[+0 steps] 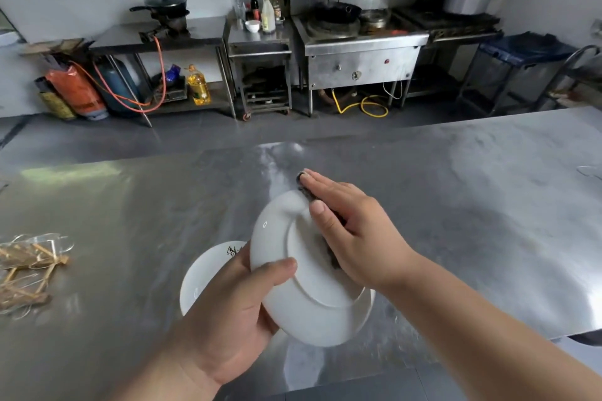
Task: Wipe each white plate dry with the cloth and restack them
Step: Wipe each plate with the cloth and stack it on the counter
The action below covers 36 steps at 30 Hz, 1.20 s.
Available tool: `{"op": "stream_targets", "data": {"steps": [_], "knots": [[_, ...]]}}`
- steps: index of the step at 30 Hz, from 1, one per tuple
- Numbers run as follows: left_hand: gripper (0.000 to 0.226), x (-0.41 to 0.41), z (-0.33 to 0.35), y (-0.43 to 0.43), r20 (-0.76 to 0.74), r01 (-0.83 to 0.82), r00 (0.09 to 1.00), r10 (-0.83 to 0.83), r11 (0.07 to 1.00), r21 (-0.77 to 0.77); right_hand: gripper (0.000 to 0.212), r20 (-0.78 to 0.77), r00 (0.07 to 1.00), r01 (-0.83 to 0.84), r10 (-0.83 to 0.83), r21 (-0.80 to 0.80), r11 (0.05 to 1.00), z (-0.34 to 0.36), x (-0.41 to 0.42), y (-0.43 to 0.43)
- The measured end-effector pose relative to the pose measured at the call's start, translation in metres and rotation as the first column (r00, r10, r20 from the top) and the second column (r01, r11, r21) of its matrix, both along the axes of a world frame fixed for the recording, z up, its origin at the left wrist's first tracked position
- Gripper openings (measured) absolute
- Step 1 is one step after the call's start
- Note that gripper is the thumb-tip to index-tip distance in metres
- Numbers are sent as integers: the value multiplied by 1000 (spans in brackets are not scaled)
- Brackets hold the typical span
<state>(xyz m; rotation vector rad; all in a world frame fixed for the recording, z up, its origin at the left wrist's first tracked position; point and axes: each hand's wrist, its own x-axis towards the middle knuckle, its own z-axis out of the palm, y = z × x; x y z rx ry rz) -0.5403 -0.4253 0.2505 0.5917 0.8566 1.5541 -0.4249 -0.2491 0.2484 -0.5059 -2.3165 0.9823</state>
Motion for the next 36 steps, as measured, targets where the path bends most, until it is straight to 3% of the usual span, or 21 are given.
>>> {"op": "stream_targets", "data": {"steps": [3,7,13,16,20,25,27,31,36], "knots": [[46,-1,-2,1,44,-99,994,100,995,-22,60,79,997,-1,-1,26,1000,5,6,7],[50,-12,0,5,131,-268,955,267,963,-14,83,142,989,54,-50,-26,998,-8,22,-22],[59,-11,-1,4,197,-194,962,188,981,9,88,136,987,62,-86,172,983,1,14,-18],[60,-12,1,6,215,-185,962,170,981,52,73,36,997,67,-70,77,995,15,6,3],[69,-9,1,12,214,-206,959,183,974,91,74,-66,968,240,-242,-30,970,-15,9,-34],[62,-8,1,14,271,-110,958,95,993,38,70,-142,942,274,-305,-205,940,-34,12,-37],[59,-14,5,15,279,-128,950,137,991,-50,68,-145,954,234,-264,-194,953,-24,11,-15],[38,-25,9,15,106,-212,966,237,956,-204,68,-86,994,62,-74,-135,989,3,8,19],[44,-24,1,22,168,-242,954,250,968,-65,82,40,985,161,-167,120,980,-13,9,-28]]}}
